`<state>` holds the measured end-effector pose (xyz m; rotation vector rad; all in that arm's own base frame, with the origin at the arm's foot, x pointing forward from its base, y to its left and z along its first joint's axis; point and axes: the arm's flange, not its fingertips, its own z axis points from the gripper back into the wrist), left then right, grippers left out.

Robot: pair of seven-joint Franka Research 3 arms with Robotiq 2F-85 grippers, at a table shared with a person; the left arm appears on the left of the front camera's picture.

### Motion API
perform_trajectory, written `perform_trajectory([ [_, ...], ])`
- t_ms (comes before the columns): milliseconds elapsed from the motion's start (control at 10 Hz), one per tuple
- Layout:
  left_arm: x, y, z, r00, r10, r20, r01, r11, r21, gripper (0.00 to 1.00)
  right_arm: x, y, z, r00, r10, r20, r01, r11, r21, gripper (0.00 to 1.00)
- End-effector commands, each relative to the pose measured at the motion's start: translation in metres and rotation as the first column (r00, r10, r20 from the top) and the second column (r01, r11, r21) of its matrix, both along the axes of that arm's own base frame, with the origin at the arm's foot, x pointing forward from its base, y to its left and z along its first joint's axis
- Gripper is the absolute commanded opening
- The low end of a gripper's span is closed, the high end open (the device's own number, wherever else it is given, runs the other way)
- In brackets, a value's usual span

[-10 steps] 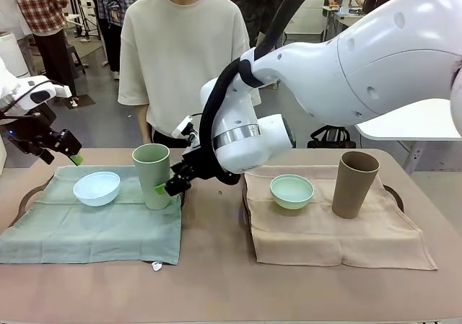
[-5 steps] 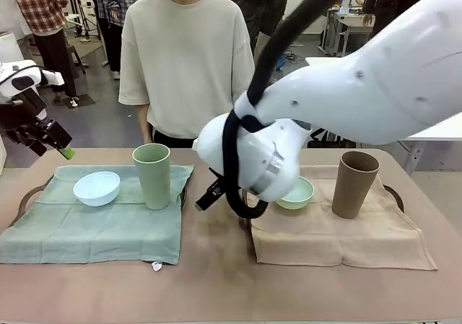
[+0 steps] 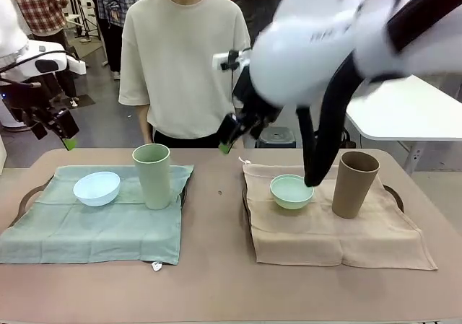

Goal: Set up a tray with a mat and arrange the tableware.
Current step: Place the Picnic Bowl and Reusable plastic cup back onto the Handle tray in front of the human's position.

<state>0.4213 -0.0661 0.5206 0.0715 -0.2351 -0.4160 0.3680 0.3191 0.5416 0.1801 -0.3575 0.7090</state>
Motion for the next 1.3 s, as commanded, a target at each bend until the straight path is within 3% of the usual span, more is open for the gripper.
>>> perform_trajectory([
  [0, 0.002, -0.018, 0.025, 0.999, 0.013, -0.043, -0.011, 0.999, 0.035, 0.86, -0.018, 0.016, 0.041, 0.984, -0.107, -0.14, 0.101, 0.994, -0.049, 1.0],
  [100, -0.004, -0.025, 0.041, 0.999, 0.027, -0.036, -0.026, 0.999, 0.03, 0.86, -0.028, 0.013, 0.053, 0.981, -0.131, -0.144, 0.123, 0.99, -0.064, 1.0],
  [200, -0.011, -0.025, 0.057, 0.997, 0.066, -0.025, -0.066, 0.998, 0.012, 0.86, -0.038, 0.014, 0.057, 0.986, -0.09, -0.142, 0.08, 0.994, -0.074, 1.0],
  [300, -0.003, -0.017, 0.025, 1.0, -0.005, -0.03, 0.006, 1.0, 0.019, 0.86, -0.032, 0.004, 0.051, 0.988, -0.111, -0.105, 0.105, 0.992, -0.067, 1.0],
  [1200, -0.003, -0.017, 0.025, 1.0, -0.005, -0.03, 0.006, 1.0, 0.019, 0.86, -0.032, 0.004, 0.051, 0.988, -0.111, -0.105, 0.105, 0.992, -0.067, 1.0],
])
